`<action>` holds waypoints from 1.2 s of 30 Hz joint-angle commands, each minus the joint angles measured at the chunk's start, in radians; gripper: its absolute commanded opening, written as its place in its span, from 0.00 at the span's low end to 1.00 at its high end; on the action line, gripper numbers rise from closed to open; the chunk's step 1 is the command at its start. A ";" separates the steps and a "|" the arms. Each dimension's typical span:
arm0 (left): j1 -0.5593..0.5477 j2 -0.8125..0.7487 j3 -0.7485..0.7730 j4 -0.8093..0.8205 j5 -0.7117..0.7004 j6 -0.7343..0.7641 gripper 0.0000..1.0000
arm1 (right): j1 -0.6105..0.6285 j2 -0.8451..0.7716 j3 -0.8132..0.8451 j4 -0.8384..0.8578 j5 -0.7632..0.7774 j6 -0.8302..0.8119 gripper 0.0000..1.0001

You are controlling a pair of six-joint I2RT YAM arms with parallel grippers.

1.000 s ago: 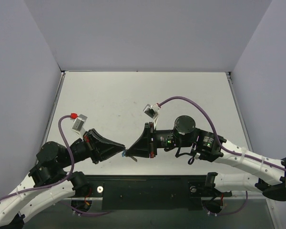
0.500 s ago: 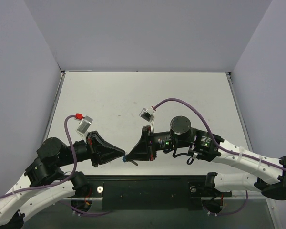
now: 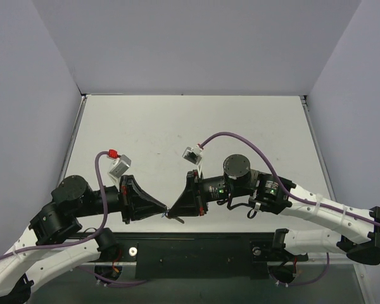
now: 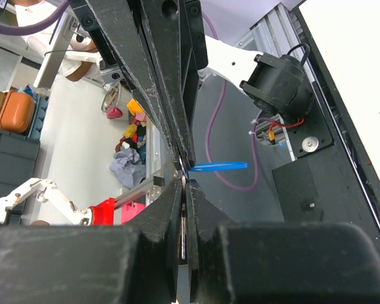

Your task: Remove the keys from the keyring

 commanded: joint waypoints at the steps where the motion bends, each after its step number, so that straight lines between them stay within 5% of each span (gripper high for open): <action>1: -0.003 0.038 0.048 -0.042 0.099 0.029 0.00 | 0.001 0.011 0.050 0.078 0.030 -0.011 0.00; 10: -0.003 0.109 0.117 -0.108 0.068 0.078 0.00 | 0.004 0.001 0.050 0.070 0.033 -0.018 0.00; 12: -0.003 0.113 0.129 -0.118 0.028 0.079 0.08 | 0.004 -0.006 0.046 0.066 0.042 -0.021 0.00; 15: -0.003 0.095 0.129 -0.102 -0.007 0.073 0.40 | 0.004 -0.019 0.036 0.066 0.053 -0.025 0.00; 21: -0.003 0.051 0.127 -0.056 -0.067 0.047 0.71 | 0.001 -0.031 0.027 0.078 0.065 -0.025 0.00; 36: -0.003 -0.120 -0.054 0.211 -0.309 -0.103 0.68 | 0.001 -0.051 0.003 0.181 0.143 -0.006 0.00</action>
